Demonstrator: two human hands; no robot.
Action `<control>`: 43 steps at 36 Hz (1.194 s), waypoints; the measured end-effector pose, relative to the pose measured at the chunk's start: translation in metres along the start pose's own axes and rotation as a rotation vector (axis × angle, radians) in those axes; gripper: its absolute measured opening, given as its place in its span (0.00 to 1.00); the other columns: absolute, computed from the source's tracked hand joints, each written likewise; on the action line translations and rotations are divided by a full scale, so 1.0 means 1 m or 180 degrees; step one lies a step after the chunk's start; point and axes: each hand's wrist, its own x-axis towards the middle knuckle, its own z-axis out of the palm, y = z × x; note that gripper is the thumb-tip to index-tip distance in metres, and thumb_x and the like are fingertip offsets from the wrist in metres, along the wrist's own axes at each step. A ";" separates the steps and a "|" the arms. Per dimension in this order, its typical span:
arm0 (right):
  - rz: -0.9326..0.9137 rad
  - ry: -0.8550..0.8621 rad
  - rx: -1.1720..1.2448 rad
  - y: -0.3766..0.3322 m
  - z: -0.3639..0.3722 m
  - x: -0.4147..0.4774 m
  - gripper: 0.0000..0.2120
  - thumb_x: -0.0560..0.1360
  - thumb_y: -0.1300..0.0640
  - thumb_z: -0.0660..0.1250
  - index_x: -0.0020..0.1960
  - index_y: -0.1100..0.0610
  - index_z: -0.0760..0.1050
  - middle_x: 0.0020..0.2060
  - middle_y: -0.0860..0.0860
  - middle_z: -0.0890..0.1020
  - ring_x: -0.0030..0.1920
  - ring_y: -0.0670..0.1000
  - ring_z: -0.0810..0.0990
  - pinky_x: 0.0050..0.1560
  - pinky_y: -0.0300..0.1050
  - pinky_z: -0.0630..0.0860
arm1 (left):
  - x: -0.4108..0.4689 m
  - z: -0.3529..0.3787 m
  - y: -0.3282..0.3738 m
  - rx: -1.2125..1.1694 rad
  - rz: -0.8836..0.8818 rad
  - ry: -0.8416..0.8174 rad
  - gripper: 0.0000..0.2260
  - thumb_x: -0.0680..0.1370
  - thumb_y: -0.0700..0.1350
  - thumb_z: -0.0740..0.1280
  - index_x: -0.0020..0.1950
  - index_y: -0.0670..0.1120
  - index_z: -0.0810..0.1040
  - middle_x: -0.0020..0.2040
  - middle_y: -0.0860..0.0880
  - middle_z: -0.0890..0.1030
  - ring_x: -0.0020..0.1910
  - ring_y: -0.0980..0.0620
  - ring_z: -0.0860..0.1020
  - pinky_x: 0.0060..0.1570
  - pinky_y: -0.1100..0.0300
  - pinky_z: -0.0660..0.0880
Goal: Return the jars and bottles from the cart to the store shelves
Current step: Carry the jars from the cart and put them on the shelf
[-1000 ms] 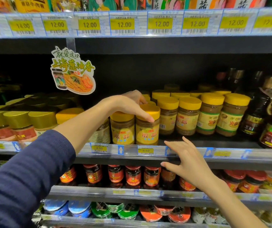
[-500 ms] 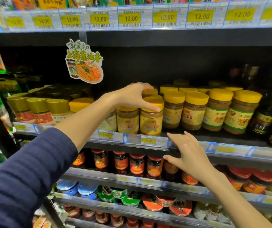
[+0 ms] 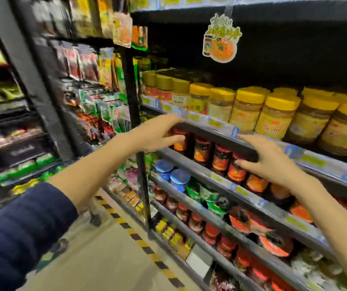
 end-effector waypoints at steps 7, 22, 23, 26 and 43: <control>-0.0793 -0.0467 0.0192 -0.086 0.058 0.061 0.32 0.75 0.50 0.66 0.74 0.53 0.58 0.72 0.51 0.65 0.72 0.52 0.63 0.68 0.47 0.62 | -0.116 -0.009 -0.081 -0.0056 -0.1076 0.0003 0.26 0.80 0.54 0.58 0.74 0.44 0.61 0.72 0.45 0.67 0.68 0.49 0.69 0.66 0.56 0.65; -0.2054 -0.1135 0.0410 -0.342 0.192 0.198 0.30 0.77 0.48 0.62 0.75 0.51 0.55 0.73 0.49 0.63 0.72 0.51 0.63 0.69 0.48 0.64 | -0.317 -0.041 -0.260 0.0262 -0.2863 -0.0007 0.26 0.79 0.55 0.60 0.74 0.45 0.62 0.72 0.47 0.68 0.69 0.49 0.67 0.66 0.59 0.63; -0.2125 -0.1158 0.0399 -0.357 0.200 0.206 0.31 0.76 0.47 0.62 0.74 0.51 0.55 0.73 0.49 0.62 0.72 0.50 0.62 0.70 0.48 0.63 | -0.326 -0.043 -0.272 0.0266 -0.2944 0.0007 0.27 0.79 0.56 0.60 0.74 0.46 0.62 0.72 0.47 0.68 0.69 0.49 0.67 0.66 0.58 0.64; -0.2254 -0.1198 0.0389 -0.398 0.218 0.227 0.31 0.76 0.46 0.63 0.75 0.51 0.54 0.73 0.49 0.62 0.73 0.50 0.61 0.71 0.49 0.63 | -0.346 -0.049 -0.304 0.0295 -0.3152 -0.0007 0.28 0.78 0.58 0.60 0.74 0.47 0.61 0.73 0.47 0.67 0.70 0.49 0.66 0.68 0.56 0.64; -0.2419 -0.1681 0.0256 -0.501 0.363 0.393 0.32 0.76 0.49 0.63 0.75 0.55 0.55 0.73 0.52 0.63 0.73 0.51 0.61 0.71 0.45 0.58 | -0.338 0.007 -0.536 -0.0023 -0.3471 -0.0315 0.30 0.77 0.57 0.62 0.75 0.46 0.58 0.75 0.48 0.63 0.73 0.49 0.63 0.70 0.55 0.60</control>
